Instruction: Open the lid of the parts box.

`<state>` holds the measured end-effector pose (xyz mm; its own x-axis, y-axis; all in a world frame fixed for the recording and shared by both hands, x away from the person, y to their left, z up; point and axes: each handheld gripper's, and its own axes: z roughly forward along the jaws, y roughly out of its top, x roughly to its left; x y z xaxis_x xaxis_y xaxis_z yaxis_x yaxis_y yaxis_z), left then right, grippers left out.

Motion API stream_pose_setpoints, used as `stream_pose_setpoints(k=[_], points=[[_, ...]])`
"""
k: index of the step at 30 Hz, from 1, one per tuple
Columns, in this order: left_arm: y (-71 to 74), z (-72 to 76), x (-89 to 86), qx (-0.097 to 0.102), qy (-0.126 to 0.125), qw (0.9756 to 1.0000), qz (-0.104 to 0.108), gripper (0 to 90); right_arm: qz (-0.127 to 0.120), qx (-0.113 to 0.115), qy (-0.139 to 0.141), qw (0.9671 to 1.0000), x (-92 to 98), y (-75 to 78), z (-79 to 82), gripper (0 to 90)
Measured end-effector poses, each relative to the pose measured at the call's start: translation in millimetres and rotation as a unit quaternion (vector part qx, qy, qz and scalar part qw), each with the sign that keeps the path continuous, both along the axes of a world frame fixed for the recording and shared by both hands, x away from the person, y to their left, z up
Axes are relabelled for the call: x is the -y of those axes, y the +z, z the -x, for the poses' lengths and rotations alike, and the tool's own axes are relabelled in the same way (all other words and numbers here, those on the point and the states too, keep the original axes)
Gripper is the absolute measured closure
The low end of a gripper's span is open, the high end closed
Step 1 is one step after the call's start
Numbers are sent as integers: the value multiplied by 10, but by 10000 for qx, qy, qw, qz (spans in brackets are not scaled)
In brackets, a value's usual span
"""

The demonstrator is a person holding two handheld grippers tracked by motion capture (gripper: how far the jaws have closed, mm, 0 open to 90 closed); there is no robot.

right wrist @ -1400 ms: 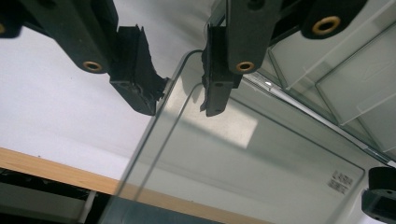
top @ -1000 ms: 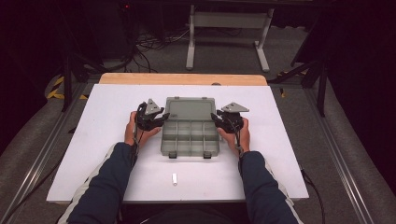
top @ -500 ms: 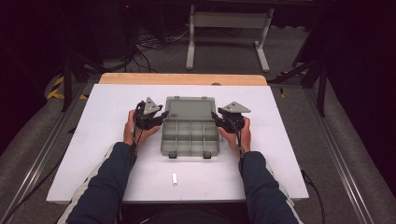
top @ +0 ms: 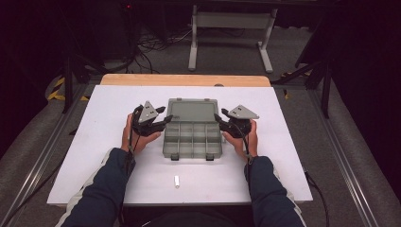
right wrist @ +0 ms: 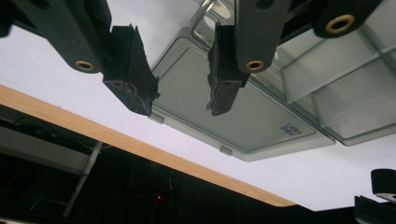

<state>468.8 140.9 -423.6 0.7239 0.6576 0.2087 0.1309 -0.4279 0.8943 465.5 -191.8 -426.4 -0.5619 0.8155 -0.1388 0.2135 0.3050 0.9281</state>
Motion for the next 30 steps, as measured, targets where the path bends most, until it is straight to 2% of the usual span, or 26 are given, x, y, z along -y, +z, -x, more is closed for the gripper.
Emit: stream_pose_setpoints(k=[3, 9, 21, 30], points=[[44, 79, 20, 51, -129, 9999, 65, 533, 110, 90, 81, 9999, -8, 26, 50, 597], [103, 176, 52, 189, -257, 9995, -26, 505, 124, 142, 213, 9996, -2, 63, 129, 579], [173, 303, 67, 374, -366, 9986, -54, 461, 94, 297, 364, 9989, 18, 173, 260, 527], [203, 408, 74, 410, -470, 9980, -79, 428, 131, 332, 413, 9985, 17, 210, 318, 441]])
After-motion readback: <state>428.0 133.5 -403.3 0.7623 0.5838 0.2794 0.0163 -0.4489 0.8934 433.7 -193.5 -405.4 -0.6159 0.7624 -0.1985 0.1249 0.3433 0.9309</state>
